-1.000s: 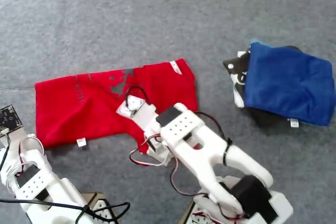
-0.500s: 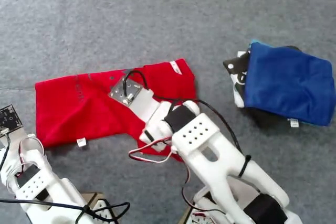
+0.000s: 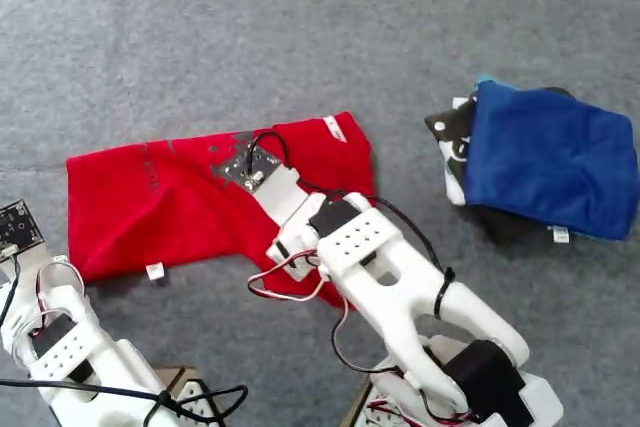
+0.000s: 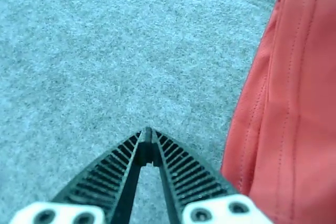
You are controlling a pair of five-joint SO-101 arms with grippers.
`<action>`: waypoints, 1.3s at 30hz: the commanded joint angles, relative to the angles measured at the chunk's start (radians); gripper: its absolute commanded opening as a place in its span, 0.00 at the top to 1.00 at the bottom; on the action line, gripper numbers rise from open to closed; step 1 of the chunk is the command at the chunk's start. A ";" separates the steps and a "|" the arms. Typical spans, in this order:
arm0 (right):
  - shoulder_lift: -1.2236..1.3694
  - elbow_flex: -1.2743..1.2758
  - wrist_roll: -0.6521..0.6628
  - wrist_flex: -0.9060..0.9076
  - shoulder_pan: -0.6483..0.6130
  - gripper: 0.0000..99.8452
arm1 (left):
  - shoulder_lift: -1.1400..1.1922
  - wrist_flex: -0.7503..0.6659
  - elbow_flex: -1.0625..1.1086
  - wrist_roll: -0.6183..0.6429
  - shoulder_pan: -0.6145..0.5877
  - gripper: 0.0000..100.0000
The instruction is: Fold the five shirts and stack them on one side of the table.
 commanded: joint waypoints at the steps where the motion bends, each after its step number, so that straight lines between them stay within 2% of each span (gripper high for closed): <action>1: -0.007 0.007 -0.006 0.052 -0.028 0.98 | -0.014 -0.018 -0.004 0.005 -0.008 0.97; 6: -0.007 0.048 -0.008 0.063 -0.155 0.98 | -0.014 -0.018 -0.004 0.005 -0.008 0.97; 10: -0.007 0.038 -0.008 0.061 -0.166 0.98 | -0.014 -0.018 -0.004 0.003 -0.008 0.97; 13: -0.007 -0.002 0.003 0.094 -0.098 0.98 | -0.014 -0.018 -0.004 0.003 -0.008 0.97; 16: -0.008 -0.101 0.109 0.212 0.015 0.98 | -0.014 -0.009 -0.024 0.006 -0.008 0.97; 21: -0.025 -0.337 0.184 0.293 0.252 0.98 | -0.008 0.305 -0.308 0.038 0.010 0.97; 24: 0.019 -0.475 0.216 0.287 0.296 0.98 | -0.005 0.456 -0.490 0.137 0.094 0.97; 26: 0.093 -0.570 0.213 0.287 0.308 0.98 | -0.003 0.479 -0.553 0.183 0.193 0.97; 29: 0.249 -0.700 0.209 0.253 0.330 0.98 | -0.002 0.463 -0.575 0.230 0.346 0.97; 31: 0.364 -0.799 0.181 0.241 0.342 0.98 | -0.002 0.417 -0.541 0.261 0.403 0.97; 36: 0.627 -1.038 0.153 0.249 0.368 0.98 | 0.000 0.190 -0.410 0.285 0.423 0.97; 39: 0.750 -1.159 0.153 0.264 0.371 0.98 | 0.063 0.144 -0.415 0.287 0.424 0.97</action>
